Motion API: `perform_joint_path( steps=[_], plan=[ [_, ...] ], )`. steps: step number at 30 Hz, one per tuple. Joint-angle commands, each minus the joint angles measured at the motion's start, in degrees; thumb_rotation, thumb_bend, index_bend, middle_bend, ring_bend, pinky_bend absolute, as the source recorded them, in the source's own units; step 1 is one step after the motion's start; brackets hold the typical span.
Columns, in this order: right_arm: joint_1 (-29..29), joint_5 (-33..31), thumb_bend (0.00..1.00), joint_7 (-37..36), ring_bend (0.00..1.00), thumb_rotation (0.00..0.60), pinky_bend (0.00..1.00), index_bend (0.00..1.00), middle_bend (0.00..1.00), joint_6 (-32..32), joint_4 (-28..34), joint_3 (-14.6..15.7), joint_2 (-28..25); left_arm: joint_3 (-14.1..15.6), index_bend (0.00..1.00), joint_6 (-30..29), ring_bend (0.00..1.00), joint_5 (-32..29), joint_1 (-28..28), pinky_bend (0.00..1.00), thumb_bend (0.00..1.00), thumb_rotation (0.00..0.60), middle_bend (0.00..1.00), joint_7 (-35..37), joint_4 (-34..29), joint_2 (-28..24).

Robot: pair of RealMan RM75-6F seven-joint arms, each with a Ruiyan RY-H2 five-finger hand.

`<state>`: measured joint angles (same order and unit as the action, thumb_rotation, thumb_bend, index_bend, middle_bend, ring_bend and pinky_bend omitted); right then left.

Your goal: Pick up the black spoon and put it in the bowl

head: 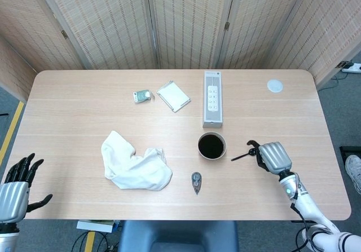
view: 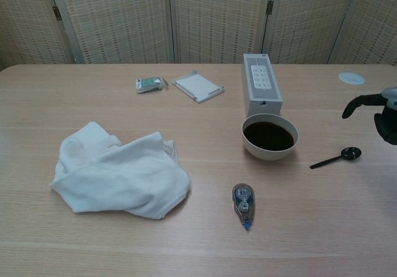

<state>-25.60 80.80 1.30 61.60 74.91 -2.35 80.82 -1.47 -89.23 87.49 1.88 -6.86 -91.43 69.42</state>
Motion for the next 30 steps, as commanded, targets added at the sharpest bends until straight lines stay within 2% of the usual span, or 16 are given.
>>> perform_joint_path(
  steps=[1, 5, 7, 12, 15, 18, 19, 22, 30],
  plan=[
    [0.17, 0.06, 0.00, -0.50, 0.81, 0.582, 0.78, 0.30, 0.78, 0.09, 0.52, -0.04, -0.37, -0.02, 0.16, -0.05, 0.07, 0.02, -0.02, 0.14, 0.15, 0.600, 0.05, 0.02, -0.01, -0.04],
    [0.21, 0.73, 0.00, -0.90, 0.85, 0.471, 0.81, 0.30, 0.81, 0.18, 1.48, 0.18, -1.04, -0.05, 0.16, -0.12, 0.07, 0.05, -0.05, 0.14, 0.15, 0.600, 0.05, 0.09, 0.02, -0.03],
    [0.23, 1.08, 0.00, -0.82, 0.90, 0.443, 0.84, 0.30, 0.85, 0.29, 1.76, 0.32, -1.18, -0.03, 0.16, -0.12, 0.07, 0.10, -0.05, 0.14, 0.15, 0.600, 0.06, 0.09, 0.03, -0.01],
    [-0.02, 0.80, 0.00, 3.64, 1.00, 0.437, 0.93, 0.30, 0.93, -0.05, 1.32, 0.40, -1.41, -0.03, 0.16, -0.15, 0.07, 0.07, -0.11, 0.14, 0.15, 0.600, 0.05, 0.18, 0.09, -0.04],
    [-0.53, 1.06, 0.00, 10.02, 1.00, 0.461, 1.00, 0.30, 0.96, -0.23, 1.16, 0.76, -1.25, 0.00, 0.16, -0.14, 0.07, 0.04, -0.17, 0.14, 0.15, 0.600, 0.05, 0.22, 0.18, -0.06],
    [-1.54, 1.46, 0.09, 11.59, 1.00, 0.587, 1.00, 0.30, 1.00, -2.11, 1.38, 1.25, -1.44, 0.00, 0.16, -0.08, 0.07, 0.11, -0.12, 0.14, 0.15, 0.600, 0.05, 0.34, 0.17, -0.08],
    [-1.91, 1.52, 0.15, 12.05, 1.00, 0.600, 1.00, 0.32, 1.00, -2.77, 1.29, 1.34, -1.45, -0.01, 0.16, -0.12, 0.07, 0.14, -0.12, 0.14, 0.15, 0.600, 0.05, 0.38, 0.17, -0.10],
    [-3.00, 1.47, 0.19, 13.18, 1.00, 0.600, 1.00, 0.36, 1.00, -4.84, 0.75, 1.57, -1.21, -0.01, 0.16, -0.32, 0.07, 0.22, -0.22, 0.14, 0.15, 0.600, 0.05, 0.56, 0.22, -0.15],
    [-4.72, 1.57, 0.20, 14.30, 1.00, 0.600, 1.00, 0.45, 1.00, -6.76, -2.90, 1.37, 2.00, 0.17, 0.16, -0.14, 0.07, 0.16, -0.34, 0.14, 0.15, 0.600, 0.05, 0.92, 0.60, 0.06]
  ],
)
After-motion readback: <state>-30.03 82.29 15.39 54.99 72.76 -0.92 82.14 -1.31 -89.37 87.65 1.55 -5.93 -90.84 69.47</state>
